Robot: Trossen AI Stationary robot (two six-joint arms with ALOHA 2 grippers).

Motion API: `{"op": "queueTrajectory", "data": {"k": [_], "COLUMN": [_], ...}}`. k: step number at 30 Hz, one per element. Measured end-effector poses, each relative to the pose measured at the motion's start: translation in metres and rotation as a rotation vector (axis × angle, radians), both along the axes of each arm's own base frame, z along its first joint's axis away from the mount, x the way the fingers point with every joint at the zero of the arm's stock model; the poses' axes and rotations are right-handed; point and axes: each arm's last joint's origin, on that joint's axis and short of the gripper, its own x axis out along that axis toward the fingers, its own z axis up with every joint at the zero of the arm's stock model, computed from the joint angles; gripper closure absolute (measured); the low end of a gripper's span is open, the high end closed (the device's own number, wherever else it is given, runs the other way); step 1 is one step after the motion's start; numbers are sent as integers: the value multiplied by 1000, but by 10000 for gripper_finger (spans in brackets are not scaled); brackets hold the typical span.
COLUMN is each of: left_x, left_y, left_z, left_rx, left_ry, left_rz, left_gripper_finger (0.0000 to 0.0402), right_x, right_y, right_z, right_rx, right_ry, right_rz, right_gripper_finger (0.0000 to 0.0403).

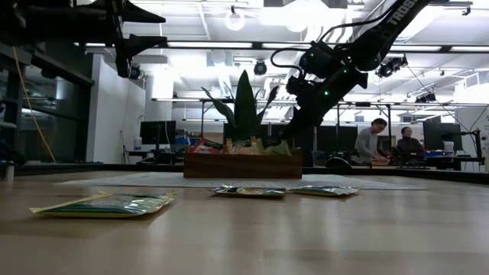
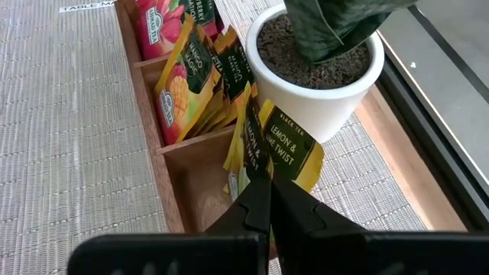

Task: Pick & Place Tea
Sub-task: Put the yellow tea bag into the right section of the wooden organizer, then adjust the yellow tea bags in the right section of the wooden organizer

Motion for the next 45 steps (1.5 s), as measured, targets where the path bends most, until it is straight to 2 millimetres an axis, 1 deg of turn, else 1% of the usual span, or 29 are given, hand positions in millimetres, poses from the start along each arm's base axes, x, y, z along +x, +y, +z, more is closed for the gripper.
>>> {"op": "queueTrajectory", "data": {"k": [10, 13, 15, 22, 25, 27, 32, 41, 45], "left_x": [0, 0, 0, 0, 0, 0, 0, 0, 0], "left_y": [0, 0, 0, 0, 0, 0, 0, -1, -1], "left_z": [0, 0, 0, 0, 0, 0, 0, 0, 0], "left_rx": [0, 0, 0, 0, 0, 0, 1, 3, 3], "left_ry": [0, 0, 0, 0, 0, 0, 0, 1, 1], "left_rz": [-1, -1, -1, -1, -1, -1, -8, -17, -17], "left_gripper_finger": [238, 238, 238, 238, 238, 238, 238, 238, 238], "right_x": [0, 0, 0, 0, -1, -1, 1, 2, 0], "right_y": [0, 0, 0, -1, -1, -2, -3, -5, -8], "right_z": [0, 0, 0, 0, 0, 0, 3, 5, 6], "right_rx": [2, 4, 5, -14, -28, -34, -51, -52, -37], "right_ry": [-1, -2, -2, 10, 19, 20, -9, -45, -53], "right_rz": [-3, -2, -2, -31, -50, -56, -56, -39, -61], "right_gripper_finger": [402, 393, 374, 283, 262, 255, 257, 295, 308]}}
